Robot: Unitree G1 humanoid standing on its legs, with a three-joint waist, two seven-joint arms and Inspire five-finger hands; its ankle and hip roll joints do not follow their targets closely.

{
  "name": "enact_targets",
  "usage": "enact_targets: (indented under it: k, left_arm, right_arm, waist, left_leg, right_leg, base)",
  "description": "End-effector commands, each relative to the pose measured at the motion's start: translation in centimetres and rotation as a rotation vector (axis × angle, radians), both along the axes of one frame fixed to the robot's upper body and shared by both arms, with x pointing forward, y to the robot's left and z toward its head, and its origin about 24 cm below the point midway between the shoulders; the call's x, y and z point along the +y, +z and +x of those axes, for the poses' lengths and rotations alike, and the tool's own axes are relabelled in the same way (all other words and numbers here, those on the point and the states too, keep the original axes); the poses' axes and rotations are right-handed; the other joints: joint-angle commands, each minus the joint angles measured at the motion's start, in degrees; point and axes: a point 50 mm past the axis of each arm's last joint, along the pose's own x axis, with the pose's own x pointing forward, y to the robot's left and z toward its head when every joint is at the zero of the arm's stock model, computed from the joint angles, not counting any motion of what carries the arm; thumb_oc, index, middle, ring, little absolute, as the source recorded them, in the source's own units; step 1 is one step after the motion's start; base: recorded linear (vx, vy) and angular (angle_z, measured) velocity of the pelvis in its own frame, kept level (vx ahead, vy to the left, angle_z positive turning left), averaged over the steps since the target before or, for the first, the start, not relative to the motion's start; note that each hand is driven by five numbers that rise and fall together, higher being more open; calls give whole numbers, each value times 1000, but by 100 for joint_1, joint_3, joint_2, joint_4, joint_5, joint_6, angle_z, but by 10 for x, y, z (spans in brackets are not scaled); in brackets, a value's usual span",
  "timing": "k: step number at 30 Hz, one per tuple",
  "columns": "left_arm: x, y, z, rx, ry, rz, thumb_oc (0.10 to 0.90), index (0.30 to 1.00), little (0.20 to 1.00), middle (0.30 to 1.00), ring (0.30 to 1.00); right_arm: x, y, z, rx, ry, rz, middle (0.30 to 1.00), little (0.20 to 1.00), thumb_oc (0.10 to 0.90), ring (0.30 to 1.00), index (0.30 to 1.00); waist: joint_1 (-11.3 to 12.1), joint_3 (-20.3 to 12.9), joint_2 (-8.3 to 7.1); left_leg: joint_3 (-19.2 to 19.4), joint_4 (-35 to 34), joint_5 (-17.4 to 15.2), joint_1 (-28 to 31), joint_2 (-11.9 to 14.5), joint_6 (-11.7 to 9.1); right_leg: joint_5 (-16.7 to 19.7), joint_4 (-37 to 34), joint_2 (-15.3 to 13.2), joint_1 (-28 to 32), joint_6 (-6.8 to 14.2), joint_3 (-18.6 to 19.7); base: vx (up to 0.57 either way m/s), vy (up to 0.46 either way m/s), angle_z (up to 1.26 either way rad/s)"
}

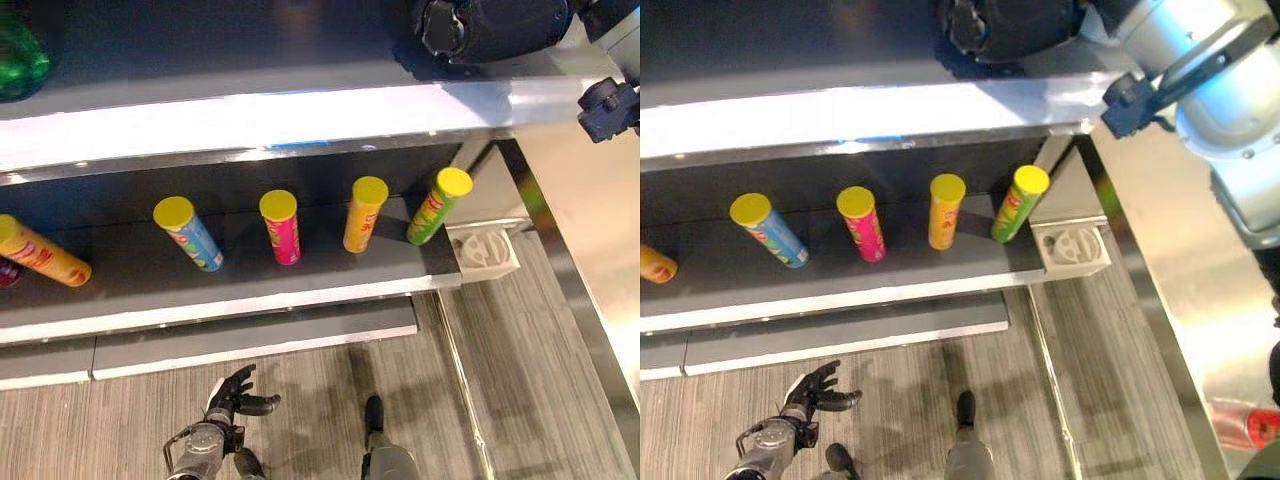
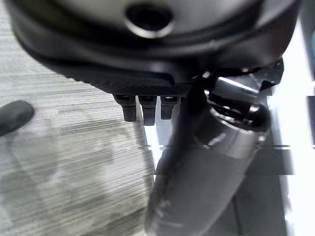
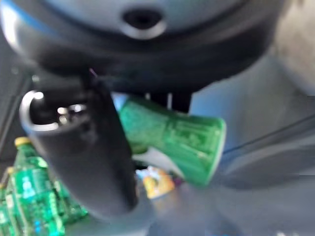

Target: Put the goods on the table back onto the shelves and tidy them up.

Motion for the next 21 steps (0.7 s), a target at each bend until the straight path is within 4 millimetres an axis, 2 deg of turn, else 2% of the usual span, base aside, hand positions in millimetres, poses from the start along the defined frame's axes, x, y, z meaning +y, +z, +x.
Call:
enact_targets:
  k: [1, 7, 13, 21]
  left_arm:
    - [27, 2, -10, 6, -6, 86, 800, 900, 900, 900, 900]
    - [24, 0, -13, 16, -7, 82, 800, 900, 900, 900, 900]
    - [23, 1, -10, 7, -14, 86, 800, 900, 900, 900, 900]
    - [31, 3, -8, 6, 12, 102, 800, 900, 900, 900, 900]
  right_arm:
    - [10, 43, -39, -234, 139, 76, 300, 300, 400, 300, 300]
    - [18, 42, -44, -245, 192, 75, 300, 300, 400, 300, 300]
    - [21, 36, -38, -206, 243, 118, 300, 300, 400, 300, 300]
    - [-2, 23, -13, -69, 233, 288, 300, 300, 400, 300, 300]
  waist:
    - [263, -558, -275]
    - [306, -613, -247]
    - [341, -588, -256]
    - [408, -543, -380]
  left_leg:
    - [21, -41, -773, 744, -78, -124]
    - [6, -39, -779, 776, -71, -127]
    - [-21, -41, -856, 757, -169, -47]
    - [-31, -41, -915, 614, -234, 22]
  right_leg:
    - [-515, 341, -345, -244, 794, 118]
    - [-560, 281, -354, -76, 785, -8]
    - [-485, 335, -428, -114, 824, 26]
    - [-292, 392, -515, -358, 830, 61]
  base:
    - [57, -51, -6]
    - [16, -25, 14]
    - [-15, 14, -1]
    - [-12, 18, -4]
